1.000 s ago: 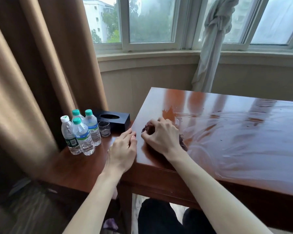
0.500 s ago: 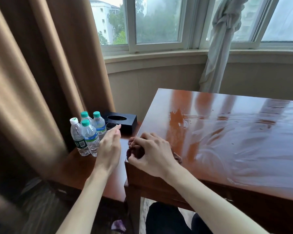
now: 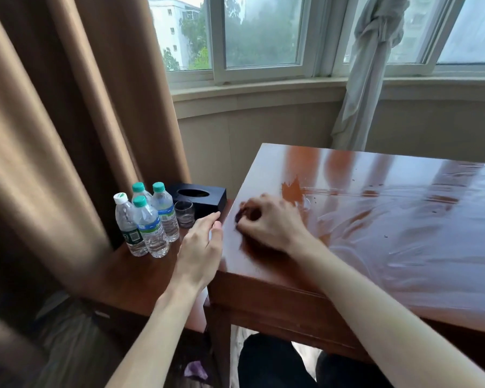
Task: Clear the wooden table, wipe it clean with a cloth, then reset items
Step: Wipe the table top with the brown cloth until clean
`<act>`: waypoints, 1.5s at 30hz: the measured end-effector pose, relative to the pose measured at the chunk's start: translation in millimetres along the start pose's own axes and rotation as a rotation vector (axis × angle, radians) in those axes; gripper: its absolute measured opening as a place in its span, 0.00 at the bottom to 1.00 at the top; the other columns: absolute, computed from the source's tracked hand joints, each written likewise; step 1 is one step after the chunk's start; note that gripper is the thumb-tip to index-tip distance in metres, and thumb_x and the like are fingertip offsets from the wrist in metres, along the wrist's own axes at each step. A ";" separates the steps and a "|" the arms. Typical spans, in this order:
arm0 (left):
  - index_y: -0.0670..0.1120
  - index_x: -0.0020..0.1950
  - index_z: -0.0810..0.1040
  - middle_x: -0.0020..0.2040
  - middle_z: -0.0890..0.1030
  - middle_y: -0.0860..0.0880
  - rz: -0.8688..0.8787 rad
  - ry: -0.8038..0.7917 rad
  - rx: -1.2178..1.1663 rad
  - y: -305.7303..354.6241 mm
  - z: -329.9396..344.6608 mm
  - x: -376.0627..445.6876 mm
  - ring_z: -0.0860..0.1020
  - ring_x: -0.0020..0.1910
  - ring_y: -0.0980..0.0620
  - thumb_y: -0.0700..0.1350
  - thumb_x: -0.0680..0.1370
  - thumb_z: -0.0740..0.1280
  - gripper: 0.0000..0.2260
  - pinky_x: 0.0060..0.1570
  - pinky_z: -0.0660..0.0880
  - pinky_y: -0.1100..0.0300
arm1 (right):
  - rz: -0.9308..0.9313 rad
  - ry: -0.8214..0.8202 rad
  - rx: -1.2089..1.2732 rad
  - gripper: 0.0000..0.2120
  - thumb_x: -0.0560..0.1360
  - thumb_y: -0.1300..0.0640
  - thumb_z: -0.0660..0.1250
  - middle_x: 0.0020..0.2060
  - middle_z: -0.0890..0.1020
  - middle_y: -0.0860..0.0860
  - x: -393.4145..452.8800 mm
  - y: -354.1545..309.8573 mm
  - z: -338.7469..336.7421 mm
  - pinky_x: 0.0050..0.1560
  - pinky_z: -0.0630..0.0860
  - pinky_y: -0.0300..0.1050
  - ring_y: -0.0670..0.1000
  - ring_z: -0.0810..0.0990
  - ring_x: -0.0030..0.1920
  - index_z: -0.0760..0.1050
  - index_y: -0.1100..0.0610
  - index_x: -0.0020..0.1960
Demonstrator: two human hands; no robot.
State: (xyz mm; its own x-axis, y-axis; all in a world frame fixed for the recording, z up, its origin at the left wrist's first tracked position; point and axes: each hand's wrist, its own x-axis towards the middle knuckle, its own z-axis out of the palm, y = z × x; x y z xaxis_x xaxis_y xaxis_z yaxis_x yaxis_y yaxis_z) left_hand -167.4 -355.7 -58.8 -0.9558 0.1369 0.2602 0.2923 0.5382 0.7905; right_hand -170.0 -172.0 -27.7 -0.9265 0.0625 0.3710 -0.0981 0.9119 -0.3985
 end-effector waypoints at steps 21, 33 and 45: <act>0.50 0.71 0.73 0.74 0.69 0.53 0.100 -0.189 0.434 26.4 94.2 152.5 0.63 0.74 0.54 0.51 0.83 0.55 0.19 0.70 0.64 0.53 | 0.216 0.043 -0.076 0.16 0.69 0.39 0.68 0.49 0.80 0.48 183.9 123.9 35.4 0.46 0.69 0.47 0.56 0.80 0.53 0.81 0.46 0.52; 0.56 0.81 0.60 0.81 0.54 0.62 0.103 -0.295 0.349 -1.3 132.9 248.6 0.54 0.79 0.61 0.56 0.84 0.54 0.24 0.75 0.58 0.58 | 0.284 0.039 -0.060 0.15 0.69 0.40 0.68 0.48 0.79 0.47 351.2 210.3 59.0 0.47 0.67 0.47 0.57 0.79 0.54 0.81 0.45 0.52; 0.48 0.79 0.64 0.80 0.62 0.52 0.138 -0.353 0.429 18.9 125.9 243.4 0.60 0.78 0.52 0.46 0.84 0.53 0.22 0.74 0.60 0.51 | 0.036 -0.162 -0.016 0.16 0.72 0.35 0.68 0.46 0.78 0.43 131.6 116.3 0.4 0.49 0.74 0.47 0.48 0.77 0.51 0.80 0.42 0.53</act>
State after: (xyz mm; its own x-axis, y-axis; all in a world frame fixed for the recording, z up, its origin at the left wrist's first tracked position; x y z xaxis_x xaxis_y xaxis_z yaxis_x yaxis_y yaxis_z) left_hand -398.5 -207.5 -50.3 -0.8842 0.4591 0.0860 0.4460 0.7751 0.4476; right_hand -303.4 -57.9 -25.5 -0.9758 0.0304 0.2164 -0.0590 0.9167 -0.3951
